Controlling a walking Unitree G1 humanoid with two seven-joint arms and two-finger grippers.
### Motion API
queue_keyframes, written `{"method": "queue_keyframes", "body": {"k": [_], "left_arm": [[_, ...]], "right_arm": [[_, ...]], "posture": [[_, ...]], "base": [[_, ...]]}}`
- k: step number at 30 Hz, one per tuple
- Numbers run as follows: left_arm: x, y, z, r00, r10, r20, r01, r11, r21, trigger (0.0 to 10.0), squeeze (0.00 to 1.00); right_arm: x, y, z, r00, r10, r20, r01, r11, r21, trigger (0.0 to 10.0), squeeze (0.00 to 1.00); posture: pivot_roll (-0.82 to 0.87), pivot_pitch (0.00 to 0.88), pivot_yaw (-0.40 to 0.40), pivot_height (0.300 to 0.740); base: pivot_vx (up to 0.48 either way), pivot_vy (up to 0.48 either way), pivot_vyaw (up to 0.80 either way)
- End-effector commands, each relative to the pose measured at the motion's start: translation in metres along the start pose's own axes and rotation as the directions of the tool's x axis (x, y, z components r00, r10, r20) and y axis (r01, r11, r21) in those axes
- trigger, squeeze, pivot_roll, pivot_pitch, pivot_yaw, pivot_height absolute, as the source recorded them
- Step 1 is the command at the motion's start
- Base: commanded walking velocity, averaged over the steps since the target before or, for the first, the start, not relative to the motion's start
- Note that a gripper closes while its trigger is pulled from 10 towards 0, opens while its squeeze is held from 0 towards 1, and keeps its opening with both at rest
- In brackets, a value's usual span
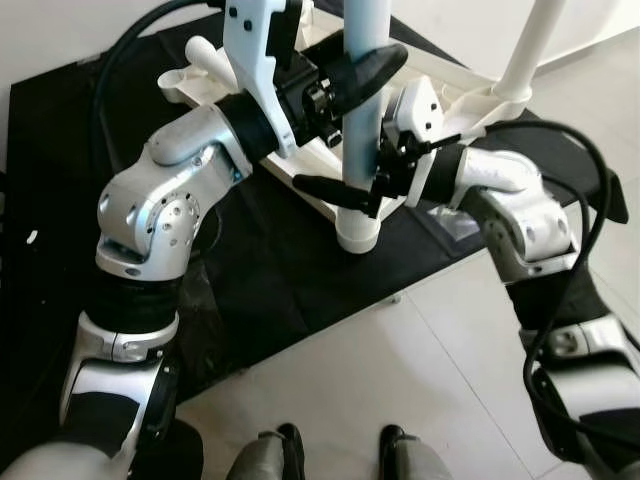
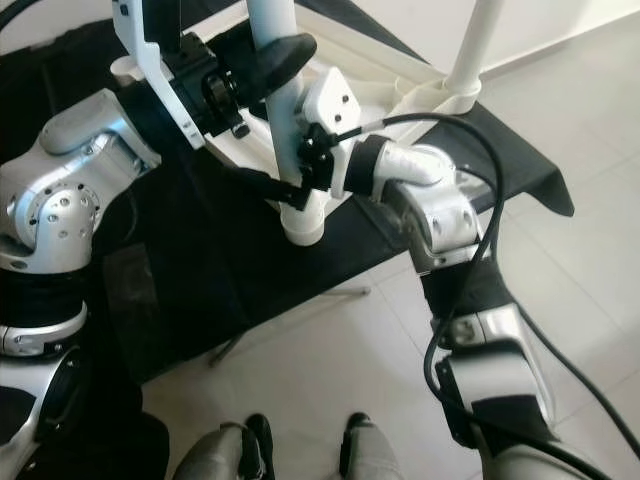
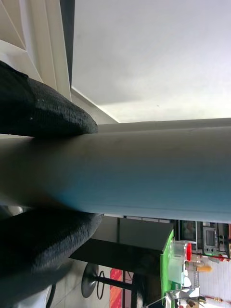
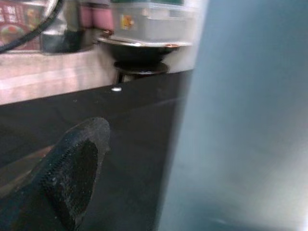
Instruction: Building children table
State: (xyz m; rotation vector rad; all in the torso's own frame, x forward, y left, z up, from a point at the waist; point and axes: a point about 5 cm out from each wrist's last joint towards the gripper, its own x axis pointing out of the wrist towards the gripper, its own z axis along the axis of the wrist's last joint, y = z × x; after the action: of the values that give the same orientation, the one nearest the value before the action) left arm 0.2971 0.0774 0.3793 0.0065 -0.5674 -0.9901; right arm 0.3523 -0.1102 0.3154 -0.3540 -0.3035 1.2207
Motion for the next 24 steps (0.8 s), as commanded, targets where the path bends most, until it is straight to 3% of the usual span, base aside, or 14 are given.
{"method": "queue_keyframes", "body": {"k": [1, 6, 10, 11, 15, 16, 18, 19, 24], "left_arm": [[-0.001, -0.002, -0.009, 0.999, -0.006, -0.048, 0.005, 1.000, -0.020, 0.0, 0.00], [0.000, -0.003, -0.009, 0.999, -0.012, -0.045, 0.010, 1.000, -0.028, 0.0, 0.00], [0.001, -0.004, -0.009, 0.999, -0.014, -0.045, 0.012, 0.999, -0.031, 0.0, 0.00], [0.001, -0.004, -0.009, 0.999, -0.015, -0.044, 0.013, 0.999, -0.033, 0.0, 0.00], [0.001, -0.004, -0.009, 0.999, -0.015, -0.044, 0.013, 0.999, -0.033, 0.0, 0.00], [0.001, -0.005, -0.008, 0.999, -0.016, -0.044, 0.014, 0.999, -0.034, 0.0, 0.00], [0.001, -0.005, -0.008, 0.999, -0.016, -0.044, 0.014, 0.999, -0.034, 0.0, 0.00], [0.001, -0.005, -0.008, 0.999, -0.017, -0.045, 0.015, 0.999, -0.036, 0.0, 0.00], [0.001, -0.005, -0.008, 0.999, -0.019, -0.047, 0.017, 0.999, -0.037, 0.0, 0.00]], "right_arm": [[0.006, -0.002, 0.003, 0.998, 0.069, 0.005, -0.069, 0.998, -0.014, 10.0, 0.00], [0.007, -0.016, 0.002, 0.992, 0.130, -0.004, -0.130, 0.991, 0.031, 10.0, 0.00], [0.005, -0.019, -0.001, 0.988, 0.156, -0.012, -0.155, 0.987, 0.048, 10.0, 0.00], [0.005, -0.021, -0.002, 0.986, 0.167, -0.018, -0.165, 0.985, 0.057, 8.9, 0.00], [0.005, -0.021, -0.002, 0.986, 0.167, -0.018, -0.165, 0.985, 0.057, 8.9, 0.00], [0.004, -0.022, -0.004, 0.985, 0.174, -0.017, -0.172, 0.983, 0.065, 1.4, 0.00], [0.004, -0.022, -0.004, 0.985, 0.174, -0.017, -0.172, 0.983, 0.065, 1.4, 0.00], [0.004, -0.022, -0.004, 0.982, 0.190, -0.011, -0.189, 0.979, 0.073, 0.0, 0.00], [0.004, -0.022, -0.004, 0.978, 0.206, -0.002, -0.206, 0.976, 0.076, 0.0, 0.00]], "posture": [[0.04, 0.259, 0.114, 0.740], [0.05, 0.271, 0.113, 0.740], [0.06, 0.274, 0.114, 0.740], [0.06, 0.276, 0.114, 0.740], [0.06, 0.276, 0.114, 0.740], [0.06, 0.279, 0.114, 0.740], [0.06, 0.279, 0.114, 0.740], [0.07, 0.280, 0.114, 0.740], [0.07, 0.280, 0.114, 0.740]], "base": [[0.000, 0.000, 0.00], [0.000, 0.000, 0.00], [0.000, 0.000, 0.00], [0.000, 0.000, 0.00], [0.000, 0.000, 0.00], [0.000, 0.000, 0.00], [0.000, 0.000, 0.00], [0.000, 0.000, 0.00], [0.000, 0.000, 0.00]]}}
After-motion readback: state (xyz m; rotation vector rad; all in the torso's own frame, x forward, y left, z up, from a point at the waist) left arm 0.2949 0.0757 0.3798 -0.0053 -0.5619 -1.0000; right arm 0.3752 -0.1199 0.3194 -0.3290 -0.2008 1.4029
